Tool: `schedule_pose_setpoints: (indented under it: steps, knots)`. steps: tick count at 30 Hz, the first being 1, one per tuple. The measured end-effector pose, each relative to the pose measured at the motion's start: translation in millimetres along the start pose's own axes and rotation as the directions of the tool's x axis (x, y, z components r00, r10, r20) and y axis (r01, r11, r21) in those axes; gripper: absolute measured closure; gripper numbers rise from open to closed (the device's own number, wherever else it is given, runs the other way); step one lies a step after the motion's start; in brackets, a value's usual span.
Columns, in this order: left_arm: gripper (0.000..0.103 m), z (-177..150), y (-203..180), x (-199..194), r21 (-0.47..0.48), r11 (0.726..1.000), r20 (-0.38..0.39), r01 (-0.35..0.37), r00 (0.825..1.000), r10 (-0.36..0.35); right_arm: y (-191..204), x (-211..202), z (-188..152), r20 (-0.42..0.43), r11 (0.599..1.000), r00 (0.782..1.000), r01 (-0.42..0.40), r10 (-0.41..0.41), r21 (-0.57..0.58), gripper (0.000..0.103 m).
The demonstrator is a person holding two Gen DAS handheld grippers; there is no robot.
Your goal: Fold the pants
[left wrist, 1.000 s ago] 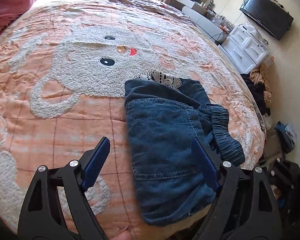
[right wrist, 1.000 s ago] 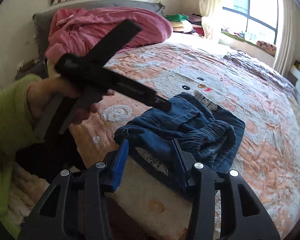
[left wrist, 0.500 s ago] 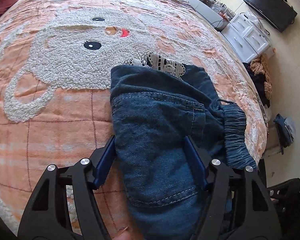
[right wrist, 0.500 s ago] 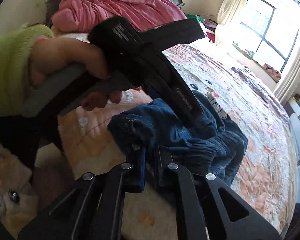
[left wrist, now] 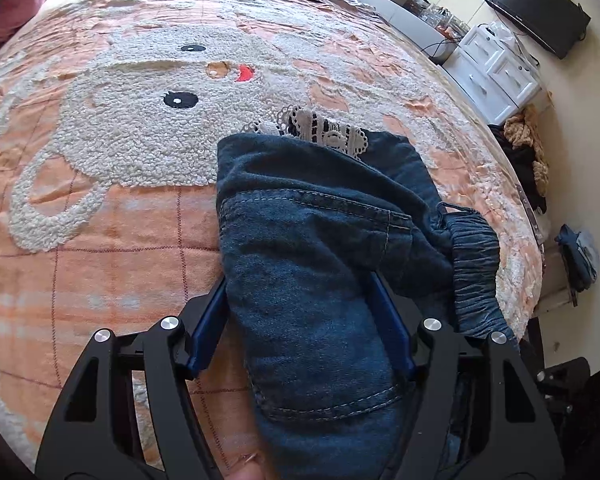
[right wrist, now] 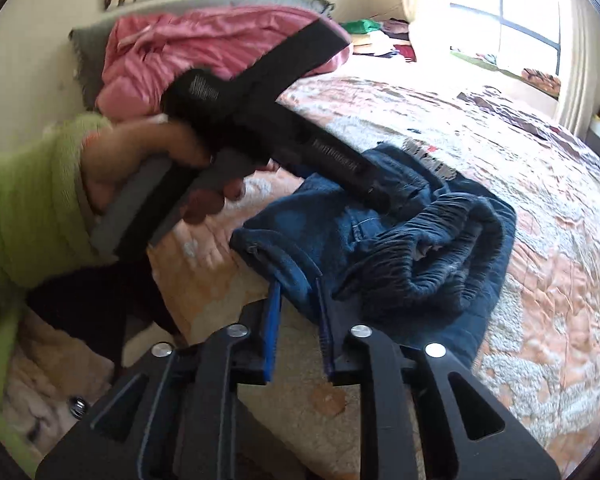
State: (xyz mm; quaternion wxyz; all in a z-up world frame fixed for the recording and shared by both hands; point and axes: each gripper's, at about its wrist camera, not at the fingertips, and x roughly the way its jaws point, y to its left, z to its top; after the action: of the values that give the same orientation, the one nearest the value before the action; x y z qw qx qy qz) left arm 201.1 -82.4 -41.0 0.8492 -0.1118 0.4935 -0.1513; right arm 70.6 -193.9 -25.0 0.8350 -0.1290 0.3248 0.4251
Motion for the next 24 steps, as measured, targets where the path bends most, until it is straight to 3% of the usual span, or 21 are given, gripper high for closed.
schedule_pose_setpoints:
  steps: [1, 3, 5, 9, 12, 17, 24]
  knots:
    - [0.043, 0, 0, 0, 0.003, 1.0, 0.002, -0.003, 1.0, 0.003, -3, -7, 2, 0.024, 1.0, 1.0, -0.003, 0.003, 0.018, 0.067]
    - [0.043, 0, -1, -1, 0.008, 1.0, 0.009, -0.01, 1.0, 0.01, -11, -25, 8, 0.084, 0.998, 0.997, -0.007, 0.001, 0.064, 0.057]
    - [0.043, -1, -2, -2, 0.014, 1.0, 0.015, -0.016, 1.0, 0.016, -18, -38, 14, 0.123, 0.994, 0.992, 0.006, -0.02, 0.11, 0.055]
    - [0.042, -2, -4, -4, 0.024, 0.999, 0.027, -0.029, 0.999, 0.028, -45, -46, 19, 0.09, 0.965, 0.986, 0.117, -0.141, 0.235, 0.043]
    - [0.038, -4, -7, -8, 0.04, 0.998, 0.039, -0.044, 0.998, 0.042, -76, -40, 16, 0.021, 0.91, 0.977, 0.187, -0.21, 0.371, 0.042]
    - [0.032, -9, -10, -14, 0.07, 0.994, 0.069, -0.085, 0.994, 0.081, -121, -26, -6, -0.049, 0.822, 0.984, 0.173, -0.174, 0.543, 0.042]
    - [0.026, -14, -5, -12, 0.066, 0.992, 0.084, -0.105, 0.991, 0.1, -137, 2, -14, -0.071, 0.778, 0.989, 0.147, -0.13, 0.611, 0.042]
